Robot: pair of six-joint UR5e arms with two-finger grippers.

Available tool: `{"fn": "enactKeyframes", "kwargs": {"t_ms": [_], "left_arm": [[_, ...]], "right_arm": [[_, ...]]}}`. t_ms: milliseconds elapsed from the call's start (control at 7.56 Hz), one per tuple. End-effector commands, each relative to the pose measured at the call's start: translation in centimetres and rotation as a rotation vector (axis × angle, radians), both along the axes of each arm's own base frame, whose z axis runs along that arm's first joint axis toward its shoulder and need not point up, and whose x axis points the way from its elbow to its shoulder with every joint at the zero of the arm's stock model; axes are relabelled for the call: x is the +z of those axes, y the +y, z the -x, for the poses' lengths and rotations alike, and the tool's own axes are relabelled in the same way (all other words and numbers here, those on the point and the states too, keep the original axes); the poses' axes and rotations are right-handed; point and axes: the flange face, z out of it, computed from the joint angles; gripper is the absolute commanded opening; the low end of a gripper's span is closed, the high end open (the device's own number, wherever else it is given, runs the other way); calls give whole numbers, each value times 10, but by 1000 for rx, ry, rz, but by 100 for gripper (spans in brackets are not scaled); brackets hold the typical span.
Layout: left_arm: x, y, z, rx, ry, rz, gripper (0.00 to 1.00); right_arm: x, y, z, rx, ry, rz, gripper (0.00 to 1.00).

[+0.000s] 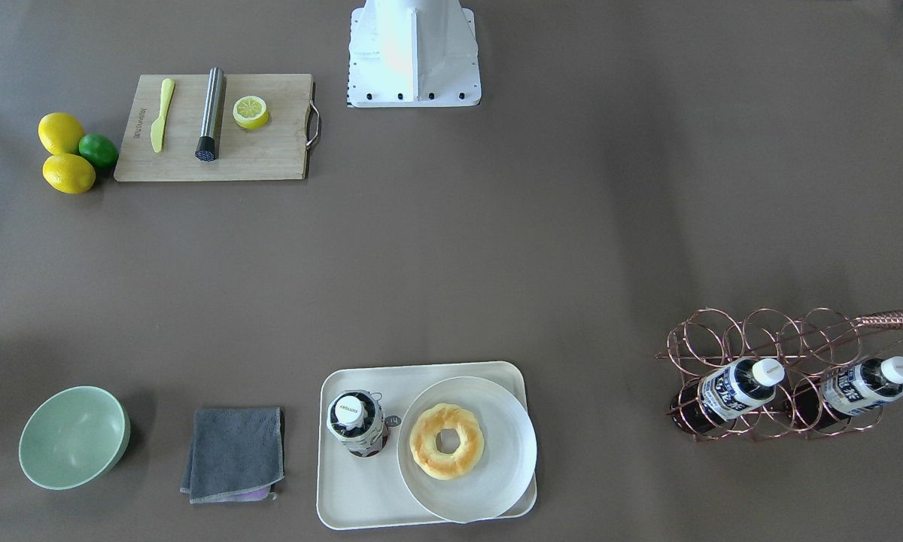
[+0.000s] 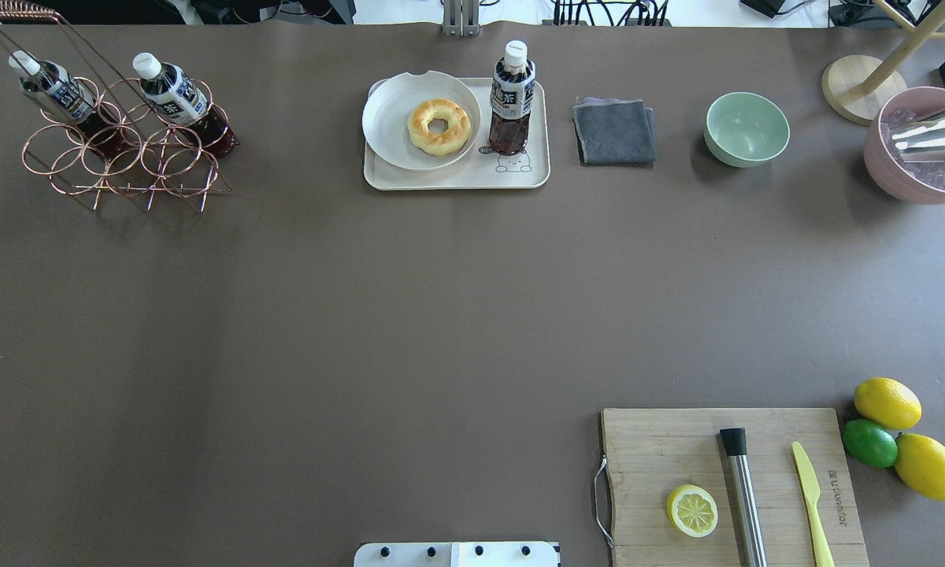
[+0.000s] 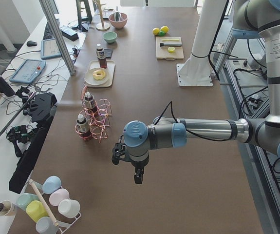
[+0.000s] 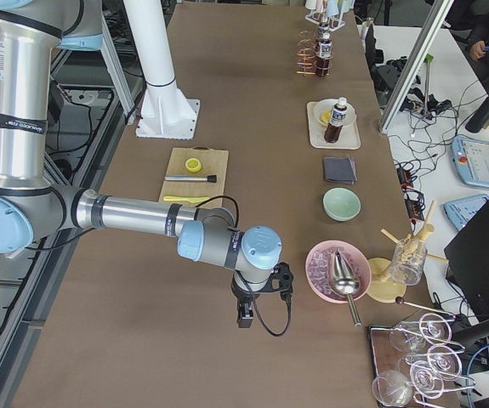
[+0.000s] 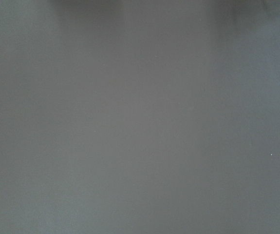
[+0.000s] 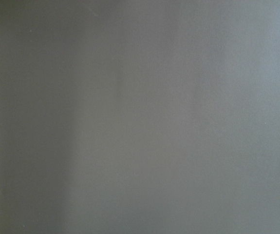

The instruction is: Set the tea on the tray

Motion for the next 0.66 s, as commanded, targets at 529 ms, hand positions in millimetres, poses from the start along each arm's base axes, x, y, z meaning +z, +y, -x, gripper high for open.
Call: {"fn": "enactKeyframes", "kwargs": {"t_ms": [529], "left_arm": [[1, 1, 5, -12, 1, 0, 99]], "right_arm": [[-2, -3, 1, 4, -12, -5, 100]]}}
